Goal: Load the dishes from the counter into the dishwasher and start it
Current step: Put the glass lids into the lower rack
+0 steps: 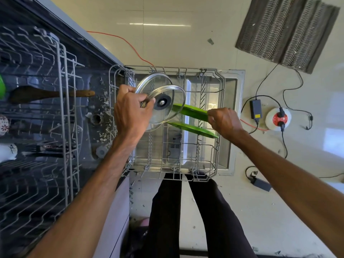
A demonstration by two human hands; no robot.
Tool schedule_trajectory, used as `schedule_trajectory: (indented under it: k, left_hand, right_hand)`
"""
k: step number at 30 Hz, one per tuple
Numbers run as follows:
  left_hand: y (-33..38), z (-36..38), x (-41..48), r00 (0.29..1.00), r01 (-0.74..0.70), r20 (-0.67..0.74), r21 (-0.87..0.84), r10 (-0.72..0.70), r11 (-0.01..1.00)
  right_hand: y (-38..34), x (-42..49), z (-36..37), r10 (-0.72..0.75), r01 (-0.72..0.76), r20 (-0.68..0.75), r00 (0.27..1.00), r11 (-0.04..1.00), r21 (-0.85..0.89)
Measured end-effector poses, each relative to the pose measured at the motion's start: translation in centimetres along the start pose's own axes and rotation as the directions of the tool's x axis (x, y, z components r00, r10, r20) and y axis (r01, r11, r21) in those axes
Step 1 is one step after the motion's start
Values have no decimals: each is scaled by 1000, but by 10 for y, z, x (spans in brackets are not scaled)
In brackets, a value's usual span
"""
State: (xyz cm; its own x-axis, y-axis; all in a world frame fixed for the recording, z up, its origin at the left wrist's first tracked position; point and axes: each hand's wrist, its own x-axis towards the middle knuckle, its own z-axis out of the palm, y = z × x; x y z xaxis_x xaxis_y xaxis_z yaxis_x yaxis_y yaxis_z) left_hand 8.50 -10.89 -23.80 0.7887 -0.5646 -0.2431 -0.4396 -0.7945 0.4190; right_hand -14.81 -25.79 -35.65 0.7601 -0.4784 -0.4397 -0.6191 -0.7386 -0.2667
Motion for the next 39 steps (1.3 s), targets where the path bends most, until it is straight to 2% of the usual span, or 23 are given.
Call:
schedule_trajectory:
  k: [3, 9, 19, 26, 32, 37, 39]
  left_hand:
    - [0, -6, 2, 999, 25, -22, 4, -24, 1000]
    - [-2, -16, 8, 998, 54, -28, 14, -53, 998]
    - [-5, -15, 8, 997, 76, -14, 33, -76, 997]
    - [-6, -12, 10, 997, 80, -9, 20, -79, 997]
    - [-9, -9, 15, 997, 82, -8, 13, -82, 997]
    - [-8, -9, 16, 998, 69, -3, 18, -69, 997]
    - [-8, -9, 15, 998, 62, -7, 16, -62, 998]
  right_hand:
    - [4, -1, -4, -10, 11, -32, 999, 1000, 25]
    - [8, 15, -9, -44, 45, 30, 999, 999, -18]
    - [14, 30, -19, -169, 170, 47, 985, 985, -27]
    - [6, 34, -9, -136, 159, 192, 972, 981, -107]
    - [-11, 35, -2, -94, 126, 207, 974, 981, -150]
    - [-20, 36, 14, -51, 97, 296, 954, 985, -144]
    - [-13, 34, 20, -21, 63, 290, 957, 988, -138]
